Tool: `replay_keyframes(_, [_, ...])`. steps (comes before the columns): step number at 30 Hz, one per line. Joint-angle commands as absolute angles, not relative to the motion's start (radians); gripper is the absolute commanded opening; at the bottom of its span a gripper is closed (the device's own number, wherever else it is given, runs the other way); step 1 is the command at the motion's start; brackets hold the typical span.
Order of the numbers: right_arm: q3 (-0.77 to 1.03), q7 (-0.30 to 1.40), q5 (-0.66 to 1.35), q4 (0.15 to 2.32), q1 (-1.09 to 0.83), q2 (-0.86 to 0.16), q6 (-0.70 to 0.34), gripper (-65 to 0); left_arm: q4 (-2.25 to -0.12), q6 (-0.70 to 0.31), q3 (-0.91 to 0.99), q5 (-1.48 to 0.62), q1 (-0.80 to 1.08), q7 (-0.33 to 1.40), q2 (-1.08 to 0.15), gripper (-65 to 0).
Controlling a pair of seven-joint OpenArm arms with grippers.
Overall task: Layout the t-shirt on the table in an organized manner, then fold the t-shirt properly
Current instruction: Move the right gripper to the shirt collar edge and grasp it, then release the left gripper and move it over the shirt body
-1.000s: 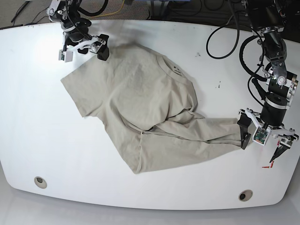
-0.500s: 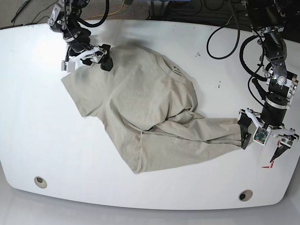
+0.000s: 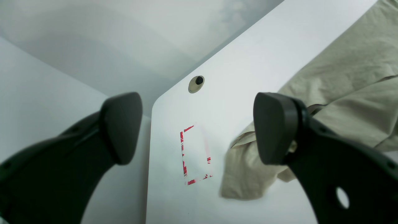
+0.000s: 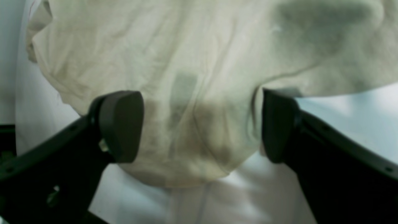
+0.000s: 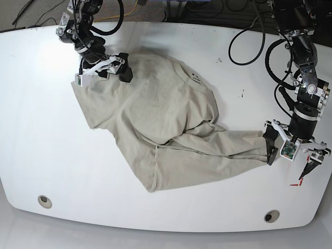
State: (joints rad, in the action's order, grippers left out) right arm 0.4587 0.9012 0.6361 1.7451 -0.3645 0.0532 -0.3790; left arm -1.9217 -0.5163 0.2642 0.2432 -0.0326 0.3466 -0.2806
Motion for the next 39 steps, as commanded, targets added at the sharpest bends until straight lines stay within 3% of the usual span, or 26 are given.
replay_keyframes(1, [0.452,0.984,0.587,1.727,-0.375,0.054,-0.351,-10.1,-1.939,-0.503,0.269,0.239,-0.048,0.323,-0.294,-11.9])
replay_keyframes(6, [0.452,0.984,0.585,1.727,-0.371,0.054,-0.351,-18.8,-1.939,-0.503,0.269,0.239,-0.048,0.323,-0.295,-11.9])
replay_keyframes(16, [0.449,0.984,0.581,1.727,-0.354,0.035,-0.351,-63.9,-1.939,-0.503,0.269,0.239,-0.013,0.323,-0.295,-11.9])
replay_keyframes(25, [0.449,0.984,0.587,1.745,-0.352,0.001,-0.351,-65.0,-1.939,-0.503,0.269,0.237,0.016,0.323,-0.294,-11.9])
replay_keyframes(39, [0.452,1.030,0.587,1.975,-0.357,-0.073,-0.351,-65.0,-1.939,-0.503,0.269,0.239,0.018,0.323,-0.292,-11.9])
